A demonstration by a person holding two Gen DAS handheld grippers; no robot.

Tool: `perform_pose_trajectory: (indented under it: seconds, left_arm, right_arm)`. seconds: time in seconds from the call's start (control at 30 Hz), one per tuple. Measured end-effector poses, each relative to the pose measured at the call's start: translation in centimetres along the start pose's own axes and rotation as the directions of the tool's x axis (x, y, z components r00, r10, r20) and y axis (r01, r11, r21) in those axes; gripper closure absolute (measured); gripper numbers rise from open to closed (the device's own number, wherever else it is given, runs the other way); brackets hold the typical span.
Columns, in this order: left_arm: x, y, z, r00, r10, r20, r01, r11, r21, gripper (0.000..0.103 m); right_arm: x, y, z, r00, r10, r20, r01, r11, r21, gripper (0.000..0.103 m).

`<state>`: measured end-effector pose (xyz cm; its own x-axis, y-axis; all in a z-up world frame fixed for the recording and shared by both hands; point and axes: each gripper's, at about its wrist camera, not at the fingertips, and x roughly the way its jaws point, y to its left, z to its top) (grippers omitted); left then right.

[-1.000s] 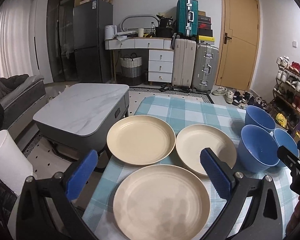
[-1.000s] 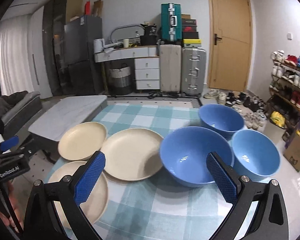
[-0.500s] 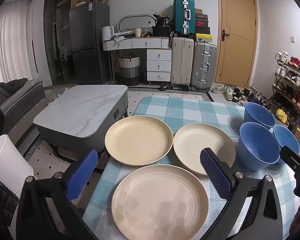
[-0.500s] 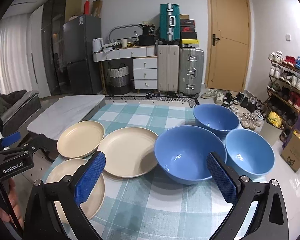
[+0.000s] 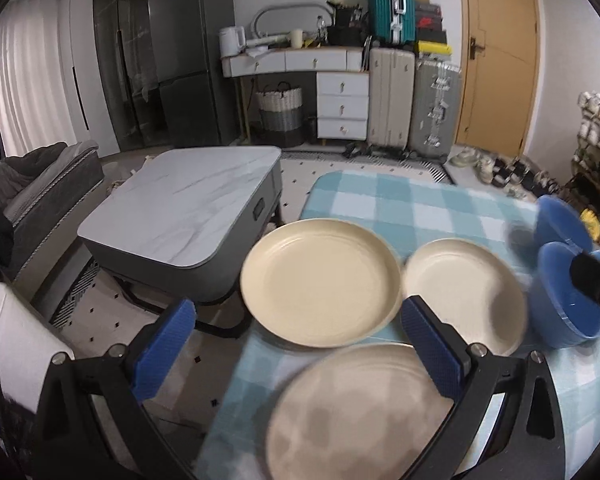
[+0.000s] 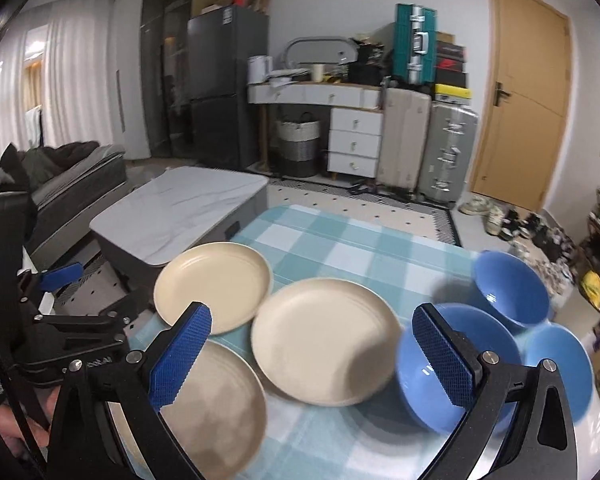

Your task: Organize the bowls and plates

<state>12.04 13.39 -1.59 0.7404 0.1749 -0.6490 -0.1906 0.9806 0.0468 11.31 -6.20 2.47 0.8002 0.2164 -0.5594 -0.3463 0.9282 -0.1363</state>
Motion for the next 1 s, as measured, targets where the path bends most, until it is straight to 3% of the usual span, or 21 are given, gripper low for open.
perform_pose_trajectory:
  seconds: [0.17, 0.27, 0.53, 0.67, 0.73, 0.87, 1.0]
  left_arm:
    - [4.5, 2.3, 1.2, 0.998, 0.005, -0.059, -0.008, 0.999, -0.047, 0.0]
    - [7.4, 3.2, 1.6, 0.995, 0.015, -0.099, -0.021, 0.998, -0.06, 0.0]
    - [13.5, 4.5, 1.9, 0.983, 0.018, -0.182, -0.032, 0.997, -0.073, 0.0]
    - [15.7, 5.3, 1.6, 0.974, -0.007, -0.227, -0.016, 0.995, -0.099, 0.0]
    - [16.5, 5.6, 1.5, 0.97, -0.018, -0.242, -0.009, 0.994, -0.107, 0.0]
    - [17.6, 5.9, 1.3, 0.964, -0.034, -0.264, 0.004, 0.993, -0.115, 0.0]
    - [18.8, 6.4, 1.0, 0.957, -0.051, -0.286, 0.013, 0.991, -0.132, 0.0]
  right_arm:
    - [5.8, 1.8, 2.8, 0.996, 0.048, -0.072, -0.052, 0.997, -0.058, 0.0]
    - [10.1, 2.8, 4.4, 0.983, 0.116, -0.143, -0.124, 0.991, -0.053, 0.0]
    - [19.7, 5.5, 6.0, 0.959, 0.122, -0.256, -0.147, 0.986, -0.08, 0.0]
    - [23.6, 5.8, 5.8, 0.935, 0.147, -0.323, -0.172, 0.984, -0.051, 0.002]
    - [25.1, 5.7, 5.8, 0.928, 0.147, -0.342, -0.172, 0.984, -0.042, 0.007]
    - [27.6, 5.6, 5.9, 0.907, 0.149, -0.393, -0.176, 0.984, -0.032, 0.009]
    - [29.5, 6.0, 5.8, 0.901, 0.122, -0.417, -0.165, 0.984, -0.07, 0.01]
